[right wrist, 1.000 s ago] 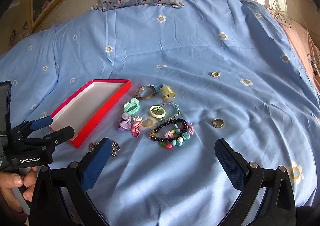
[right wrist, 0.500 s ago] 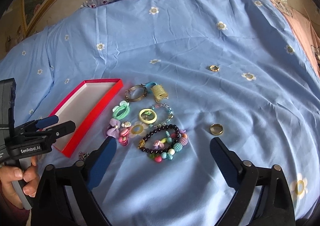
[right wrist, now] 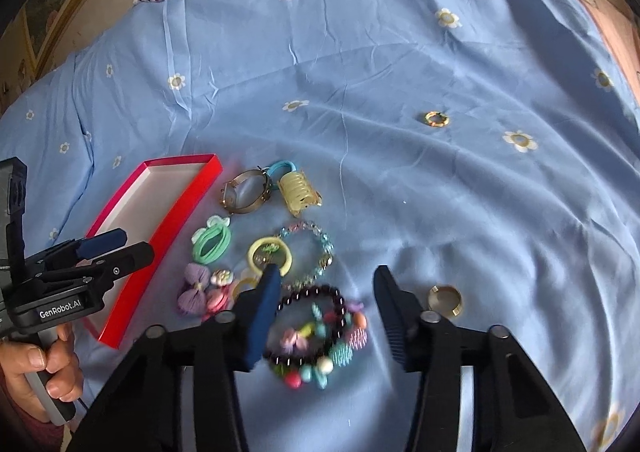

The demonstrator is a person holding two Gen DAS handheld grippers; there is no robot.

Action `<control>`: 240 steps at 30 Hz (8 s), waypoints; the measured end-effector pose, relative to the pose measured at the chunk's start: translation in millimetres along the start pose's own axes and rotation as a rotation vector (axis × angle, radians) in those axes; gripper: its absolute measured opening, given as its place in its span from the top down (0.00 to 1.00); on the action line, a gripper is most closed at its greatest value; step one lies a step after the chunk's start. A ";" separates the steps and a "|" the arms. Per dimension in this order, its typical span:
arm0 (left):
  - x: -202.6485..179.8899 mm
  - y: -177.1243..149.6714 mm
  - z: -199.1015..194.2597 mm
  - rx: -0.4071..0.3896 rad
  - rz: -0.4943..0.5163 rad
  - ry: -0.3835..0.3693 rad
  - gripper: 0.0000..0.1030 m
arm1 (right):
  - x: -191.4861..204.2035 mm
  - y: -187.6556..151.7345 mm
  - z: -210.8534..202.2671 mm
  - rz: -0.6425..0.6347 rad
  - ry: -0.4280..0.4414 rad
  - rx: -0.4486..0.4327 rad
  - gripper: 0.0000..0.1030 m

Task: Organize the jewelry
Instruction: 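Grasp the green hair tie with the left gripper while the right grasps the beaded bracelet, then carry both items into the box lid and open both grippers, then grasp the gold watch with the left gripper while the right grasps the yellow hair claw, then carry the watch and hair claw into the box lid and release both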

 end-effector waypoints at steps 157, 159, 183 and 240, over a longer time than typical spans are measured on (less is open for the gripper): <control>62.7 19.5 5.9 0.063 -0.132 -0.074 0.33 | 30.4 36.5 46.1 -0.092 0.082 -0.009 0.42; 55.0 25.6 12.3 0.067 -0.117 -0.086 0.33 | 27.4 38.8 50.0 -0.112 0.074 -0.006 0.42; -14.3 57.7 98.5 0.163 0.098 -0.052 0.79 | -14.0 49.7 80.4 -0.041 0.109 0.060 0.75; 157.5 -19.1 -15.4 0.051 -0.200 0.018 0.94 | 141.4 31.7 73.7 -0.139 0.318 0.052 0.75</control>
Point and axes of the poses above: each gripper's, at about its wrist camera, not at the fingertips, and z roughly the way its jaws point, x to its left, y to its top, the point moved 3 cm from there along z, roughly the way its jaws point, and after that the axes turned 9 degrees about y, right-handed, at the moved point
